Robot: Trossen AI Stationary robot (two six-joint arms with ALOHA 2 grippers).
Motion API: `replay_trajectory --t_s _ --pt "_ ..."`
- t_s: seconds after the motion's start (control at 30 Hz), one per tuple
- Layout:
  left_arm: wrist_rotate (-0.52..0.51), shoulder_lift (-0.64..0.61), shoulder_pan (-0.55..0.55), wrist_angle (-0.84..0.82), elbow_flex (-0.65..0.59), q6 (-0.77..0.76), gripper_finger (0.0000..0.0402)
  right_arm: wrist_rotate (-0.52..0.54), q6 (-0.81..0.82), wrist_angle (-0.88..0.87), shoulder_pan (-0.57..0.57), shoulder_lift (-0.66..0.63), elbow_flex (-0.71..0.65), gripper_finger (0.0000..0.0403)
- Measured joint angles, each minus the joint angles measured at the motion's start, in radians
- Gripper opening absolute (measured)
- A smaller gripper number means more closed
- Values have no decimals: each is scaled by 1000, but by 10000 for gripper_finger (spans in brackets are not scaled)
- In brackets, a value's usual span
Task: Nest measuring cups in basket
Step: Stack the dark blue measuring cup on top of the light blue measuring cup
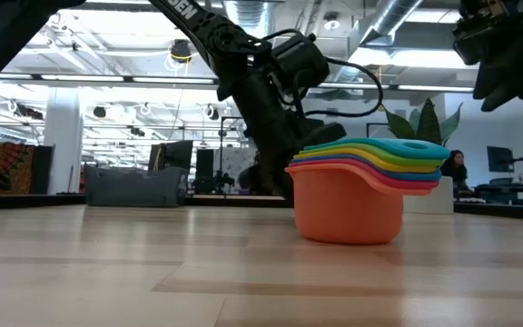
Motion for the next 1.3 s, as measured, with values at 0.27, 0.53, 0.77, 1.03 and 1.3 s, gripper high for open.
replay_trajectory --t_s 0.27,0.53,0.77,1.03,1.3 --pt "-40 -96 3 -222 71 -209 4 5 2 1 3 0 0 119" --pt "-250 -239 -137 -327 138 -433 2 27 -1 -3 1 0 0 119" --pt "-314 -227 -330 -279 136 -616 2 68 -1 -1 1 0 0 119" --pt "-453 -228 -437 -338 123 -720 1 87 -7 0 3 0 0 119" --pt "-512 -155 -485 -280 111 -738 1 107 -9 7 3 0 0 119"
